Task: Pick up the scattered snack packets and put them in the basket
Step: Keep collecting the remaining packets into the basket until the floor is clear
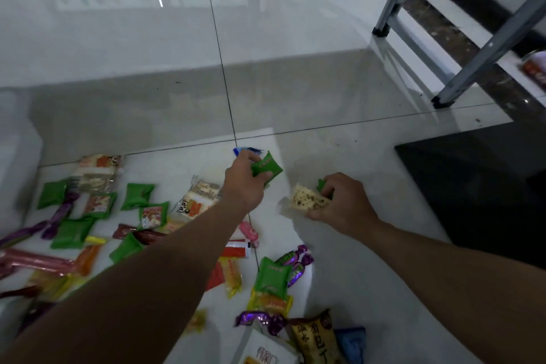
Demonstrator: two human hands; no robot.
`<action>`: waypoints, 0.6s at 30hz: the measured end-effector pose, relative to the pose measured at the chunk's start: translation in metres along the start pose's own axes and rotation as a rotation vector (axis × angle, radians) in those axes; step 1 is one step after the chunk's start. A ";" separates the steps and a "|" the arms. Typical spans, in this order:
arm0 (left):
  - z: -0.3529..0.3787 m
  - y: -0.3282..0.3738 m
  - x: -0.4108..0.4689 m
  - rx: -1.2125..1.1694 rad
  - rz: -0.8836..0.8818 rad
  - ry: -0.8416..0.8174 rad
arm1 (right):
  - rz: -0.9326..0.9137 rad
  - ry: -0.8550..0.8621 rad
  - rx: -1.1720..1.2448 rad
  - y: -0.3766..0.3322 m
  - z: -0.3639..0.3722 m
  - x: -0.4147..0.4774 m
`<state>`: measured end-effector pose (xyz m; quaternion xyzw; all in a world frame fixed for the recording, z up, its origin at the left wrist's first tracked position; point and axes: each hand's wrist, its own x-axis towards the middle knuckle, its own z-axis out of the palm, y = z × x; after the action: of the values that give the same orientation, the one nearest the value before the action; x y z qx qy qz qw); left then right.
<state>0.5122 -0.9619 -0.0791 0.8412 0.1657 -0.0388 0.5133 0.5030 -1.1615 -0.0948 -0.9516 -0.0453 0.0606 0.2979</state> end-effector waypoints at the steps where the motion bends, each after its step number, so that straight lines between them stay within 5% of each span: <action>1: -0.009 0.005 -0.001 -0.019 0.015 0.020 | 0.000 0.042 0.026 -0.010 -0.003 0.000; 8: -0.090 0.025 -0.010 -0.120 0.085 0.169 | 0.022 0.210 0.194 -0.093 -0.022 0.003; 18: -0.247 0.002 -0.042 -0.209 0.066 0.484 | -0.203 0.086 0.336 -0.262 0.009 0.003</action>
<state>0.4479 -0.7565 0.0485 0.7733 0.2593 0.1973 0.5439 0.4916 -0.9416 0.0477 -0.8809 -0.1173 -0.0037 0.4586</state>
